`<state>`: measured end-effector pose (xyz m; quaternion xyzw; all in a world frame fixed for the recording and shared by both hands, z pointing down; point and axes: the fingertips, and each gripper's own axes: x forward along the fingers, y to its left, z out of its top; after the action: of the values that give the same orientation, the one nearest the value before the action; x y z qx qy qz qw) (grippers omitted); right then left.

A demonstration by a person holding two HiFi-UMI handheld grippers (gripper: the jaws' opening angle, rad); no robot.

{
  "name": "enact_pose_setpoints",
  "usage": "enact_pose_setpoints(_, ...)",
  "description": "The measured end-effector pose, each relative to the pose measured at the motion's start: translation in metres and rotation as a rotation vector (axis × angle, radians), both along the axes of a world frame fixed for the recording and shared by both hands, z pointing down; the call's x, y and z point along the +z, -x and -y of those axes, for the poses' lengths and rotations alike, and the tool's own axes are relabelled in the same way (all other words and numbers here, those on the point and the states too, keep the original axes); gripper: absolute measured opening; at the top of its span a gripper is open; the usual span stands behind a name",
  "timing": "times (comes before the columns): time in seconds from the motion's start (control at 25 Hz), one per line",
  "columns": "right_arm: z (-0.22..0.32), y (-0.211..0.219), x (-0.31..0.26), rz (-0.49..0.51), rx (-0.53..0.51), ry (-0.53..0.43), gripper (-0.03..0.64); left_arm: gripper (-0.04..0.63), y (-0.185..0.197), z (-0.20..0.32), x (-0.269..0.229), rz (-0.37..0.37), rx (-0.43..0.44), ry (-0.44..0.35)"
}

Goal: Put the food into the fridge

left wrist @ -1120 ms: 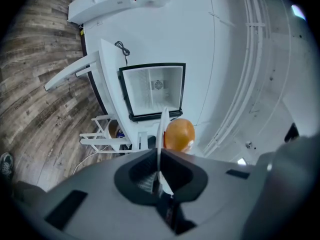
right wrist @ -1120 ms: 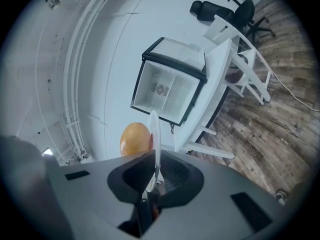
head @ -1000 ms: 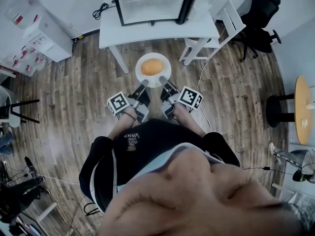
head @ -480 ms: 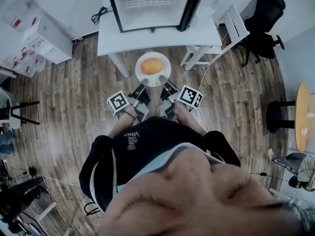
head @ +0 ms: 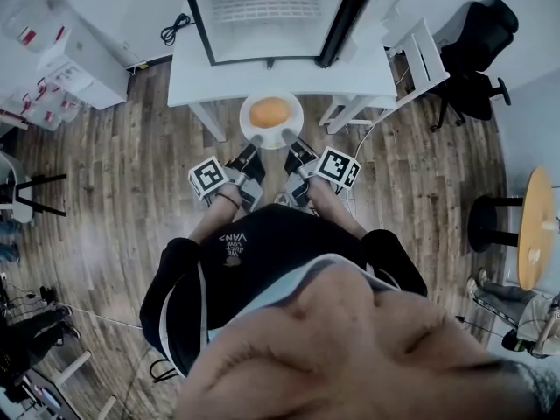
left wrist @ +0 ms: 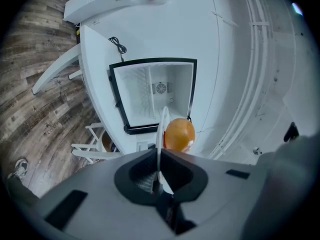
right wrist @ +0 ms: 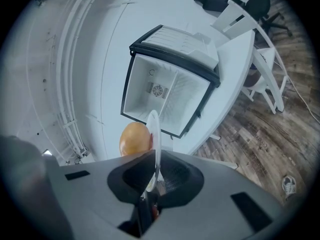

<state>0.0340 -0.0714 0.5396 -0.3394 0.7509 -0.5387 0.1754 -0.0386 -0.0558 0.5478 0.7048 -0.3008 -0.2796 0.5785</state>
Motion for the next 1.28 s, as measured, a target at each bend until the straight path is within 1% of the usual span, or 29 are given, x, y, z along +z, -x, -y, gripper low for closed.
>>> enact_pose_setpoints(0.36,0.037,-0.019,0.008,0.006,-0.042,0.009,0.028,0.026,-0.021,0.034,0.004,-0.012,-0.038,-0.01)
enact_pose_setpoints(0.52,0.055,-0.022,0.009,0.002,-0.063,0.01,0.028,0.026,-0.024,0.05,0.005,-0.015,-0.061,-0.002)
enact_pose_setpoints(0.76,0.075,-0.027,0.008,-0.006,-0.1,0.0,0.028,0.026,-0.03,0.068,0.004,-0.022,-0.098,-0.017)
enact_pose_setpoints(0.96,0.085,-0.026,0.009,0.0,-0.117,0.007,0.028,0.026,-0.028,0.075,0.01,-0.007,-0.123,0.014)
enact_pose_setpoints(1.04,0.087,-0.025,0.011,0.001,-0.122,0.012,0.028,0.026,-0.028,0.079,0.008,-0.013,-0.125,0.004)
enact_pose_setpoints(1.28,0.106,-0.017,0.009,0.001,-0.119,0.013,0.028,0.026,-0.02,0.097,0.009,-0.009,-0.12,0.018)
